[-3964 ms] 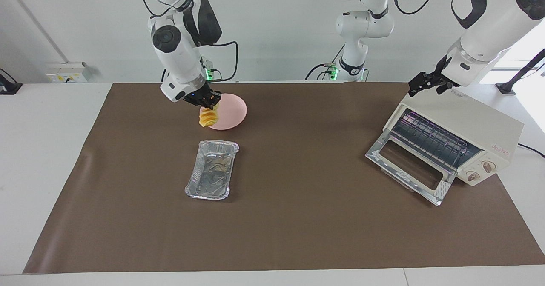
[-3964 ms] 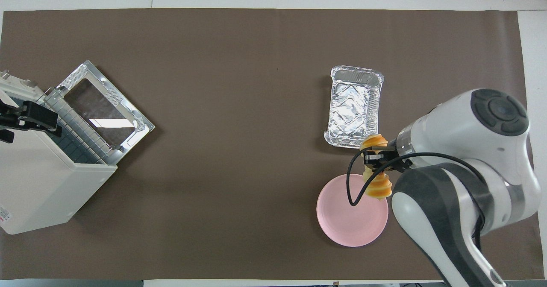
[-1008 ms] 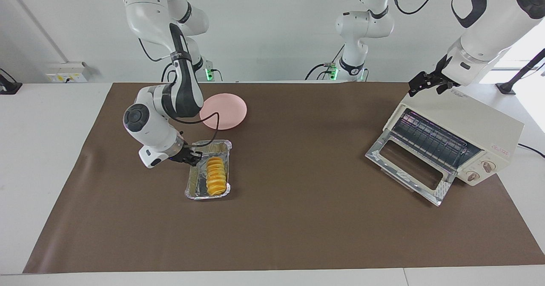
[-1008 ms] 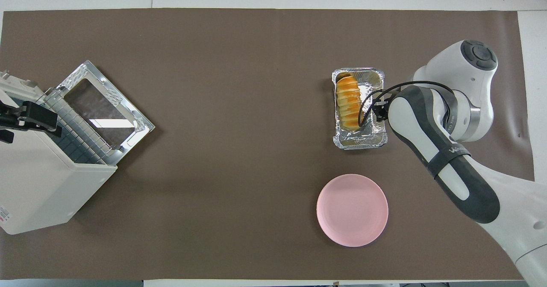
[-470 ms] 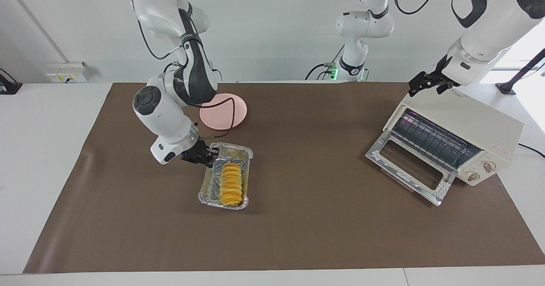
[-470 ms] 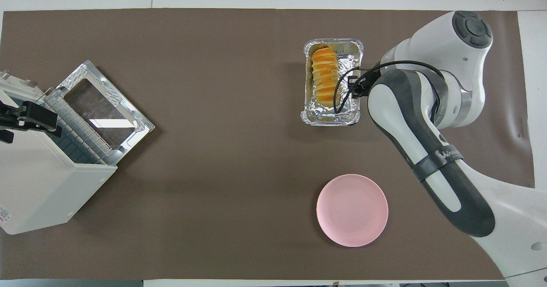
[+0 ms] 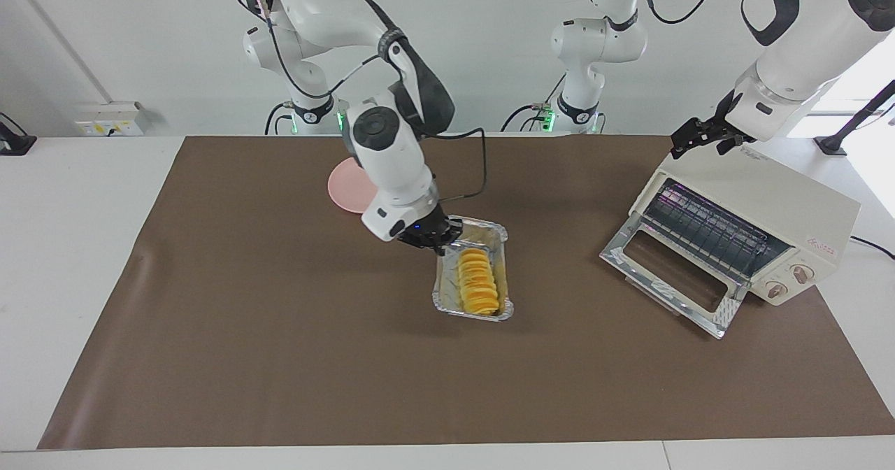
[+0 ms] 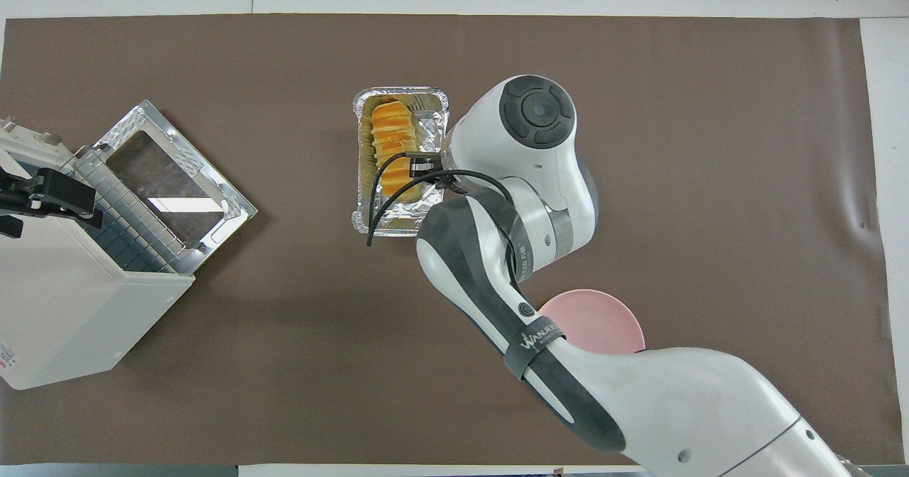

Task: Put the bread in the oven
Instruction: 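Slide the foil tray with the right gripper toward the toaster oven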

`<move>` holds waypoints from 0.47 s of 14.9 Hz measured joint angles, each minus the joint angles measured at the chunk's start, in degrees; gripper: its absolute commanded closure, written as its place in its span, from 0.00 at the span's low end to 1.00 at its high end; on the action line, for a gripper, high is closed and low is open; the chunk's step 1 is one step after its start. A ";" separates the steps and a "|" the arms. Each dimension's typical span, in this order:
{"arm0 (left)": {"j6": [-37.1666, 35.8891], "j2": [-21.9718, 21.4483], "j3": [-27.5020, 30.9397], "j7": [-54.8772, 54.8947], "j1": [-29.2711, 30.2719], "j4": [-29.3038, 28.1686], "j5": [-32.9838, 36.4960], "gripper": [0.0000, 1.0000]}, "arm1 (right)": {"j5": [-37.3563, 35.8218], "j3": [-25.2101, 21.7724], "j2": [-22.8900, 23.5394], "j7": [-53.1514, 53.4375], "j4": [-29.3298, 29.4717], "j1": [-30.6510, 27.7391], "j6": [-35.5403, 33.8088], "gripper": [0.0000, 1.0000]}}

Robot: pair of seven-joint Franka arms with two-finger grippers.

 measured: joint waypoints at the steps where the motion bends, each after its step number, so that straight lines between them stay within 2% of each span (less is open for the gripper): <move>1: 0.00 0.00 0.00 0.00 0.00 0.00 0.00 0.00 | 0.00 0.00 1.35 0.32 0.39 0.81 2.20 1.00; 5: 0.00 0.00 0.00 0.00 0.00 0.00 0.00 0.00 | 0.00 -0.02 4.33 0.44 0.20 2.11 6.39 0.97; 6: 0.00 0.00 0.00 0.00 0.00 0.00 0.00 0.00 | 0.00 -0.06 4.68 0.44 -0.30 2.10 7.09 0.80; 7: 0.00 0.00 0.00 0.00 0.00 0.00 0.00 0.00 | 0.00 -0.13 4.91 0.44 -0.80 2.10 7.57 0.40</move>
